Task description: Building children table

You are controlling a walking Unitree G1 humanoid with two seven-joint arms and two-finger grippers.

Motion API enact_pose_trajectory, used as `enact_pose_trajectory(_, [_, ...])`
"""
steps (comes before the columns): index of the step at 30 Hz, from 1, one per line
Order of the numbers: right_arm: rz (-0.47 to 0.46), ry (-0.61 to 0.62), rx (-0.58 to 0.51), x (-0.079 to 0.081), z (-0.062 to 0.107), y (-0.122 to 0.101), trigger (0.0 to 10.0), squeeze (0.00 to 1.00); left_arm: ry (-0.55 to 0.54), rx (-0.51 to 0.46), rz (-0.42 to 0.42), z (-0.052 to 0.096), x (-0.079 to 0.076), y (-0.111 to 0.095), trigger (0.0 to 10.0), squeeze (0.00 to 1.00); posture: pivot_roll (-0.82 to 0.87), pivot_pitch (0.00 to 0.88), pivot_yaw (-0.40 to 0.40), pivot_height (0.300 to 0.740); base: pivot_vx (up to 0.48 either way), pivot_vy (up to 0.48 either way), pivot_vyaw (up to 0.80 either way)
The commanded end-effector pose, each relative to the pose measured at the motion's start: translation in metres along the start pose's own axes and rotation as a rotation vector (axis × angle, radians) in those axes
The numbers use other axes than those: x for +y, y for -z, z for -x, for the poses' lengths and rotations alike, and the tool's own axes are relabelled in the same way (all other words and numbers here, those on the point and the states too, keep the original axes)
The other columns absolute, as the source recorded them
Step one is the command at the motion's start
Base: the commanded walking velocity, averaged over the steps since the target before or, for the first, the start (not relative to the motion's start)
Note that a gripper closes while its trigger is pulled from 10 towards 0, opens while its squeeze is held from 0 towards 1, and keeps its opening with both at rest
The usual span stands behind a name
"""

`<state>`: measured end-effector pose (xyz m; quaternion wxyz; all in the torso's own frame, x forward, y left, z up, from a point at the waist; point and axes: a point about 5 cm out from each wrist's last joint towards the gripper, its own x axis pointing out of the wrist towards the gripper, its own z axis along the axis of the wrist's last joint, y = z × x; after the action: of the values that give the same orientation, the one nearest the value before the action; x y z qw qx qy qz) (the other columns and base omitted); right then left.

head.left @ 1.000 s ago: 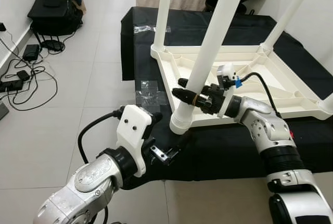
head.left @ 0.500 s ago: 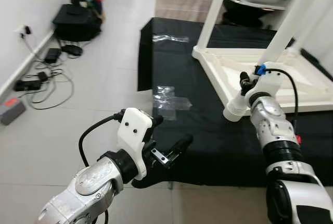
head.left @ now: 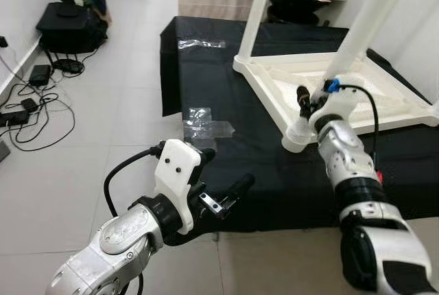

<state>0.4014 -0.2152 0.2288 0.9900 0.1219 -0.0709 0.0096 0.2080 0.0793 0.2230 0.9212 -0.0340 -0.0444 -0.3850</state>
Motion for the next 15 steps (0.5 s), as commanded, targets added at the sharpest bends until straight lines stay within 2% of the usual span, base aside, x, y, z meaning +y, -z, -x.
enact_pose_trajectory(1, [-0.104,-0.310,0.076,0.018,0.002,0.005,10.0,0.00,-0.001,0.003,-0.001,0.000,0.000,0.001,10.0,0.00,0.06,0.149,-0.125,0.740,0.000,0.000,0.00])
enact_pose_trajectory(2, [-0.104,-0.310,0.076,0.018,0.002,0.005,10.0,0.00,-0.001,0.003,-0.001,0.000,0.000,0.001,10.0,0.00,0.06,0.149,-0.125,0.740,0.000,0.000,0.00])
enact_pose_trajectory(3, [-0.135,-0.488,0.120,0.026,0.008,0.007,10.0,0.00,-0.001,0.004,-0.002,0.000,0.000,0.001,10.0,0.00,0.06,0.149,-0.125,0.740,0.000,0.000,0.00])
enact_pose_trajectory(4, [-0.123,-0.666,0.156,0.032,0.018,0.008,10.0,0.00,-0.002,0.003,-0.003,0.000,0.000,0.001,10.0,0.00,0.06,0.150,-0.126,0.740,0.000,0.000,0.00])
enact_pose_trajectory(5, [-0.096,-0.803,0.191,0.035,0.028,0.010,10.0,0.00,-0.003,0.003,-0.003,0.000,0.000,0.000,10.0,0.00,0.06,0.150,-0.126,0.740,0.000,0.000,0.00])
enact_pose_trajectory(6, [-0.076,-0.876,0.211,0.036,0.034,0.011,10.0,0.00,-0.004,0.002,-0.003,0.000,0.000,0.000,10.0,0.00,0.06,0.150,-0.126,0.740,0.000,0.000,0.00])
enact_pose_trajectory(7, [-0.076,-0.876,0.211,0.036,0.034,0.011,10.0,0.00,-0.004,0.002,-0.003,0.000,0.000,0.000,10.0,0.00,0.06,0.150,-0.126,0.740,0.000,0.000,0.00])
enact_pose_trajectory(9, [-0.077,-1.012,0.249,0.035,0.044,0.013,10.0,0.00,-0.003,0.002,-0.003,0.000,0.000,0.000,10.0,0.00,0.07,0.154,-0.128,0.740,0.000,0.000,0.00])
enact_pose_trajectory(11, [-0.093,-1.093,0.265,0.036,0.048,0.012,10.0,0.00,-0.003,0.001,-0.002,0.001,0.000,0.000,10.0,0.00,0.07,0.155,-0.127,0.740,0.000,0.000,0.00])
enact_pose_trajectory(13, [-0.087,-1.121,0.271,0.039,0.049,0.013,10.0,0.00,-0.003,0.002,-0.002,0.001,-0.001,0.000,10.0,0.00,0.07,0.156,-0.126,0.740,0.000,0.000,0.00])
enact_pose_trajectory(15, [-0.030,-1.091,0.264,0.041,0.045,0.017,10.0,0.00,-0.001,0.002,0.001,0.001,-0.001,0.000,10.0,0.00,0.07,0.156,-0.127,0.740,0.000,0.000,0.00])
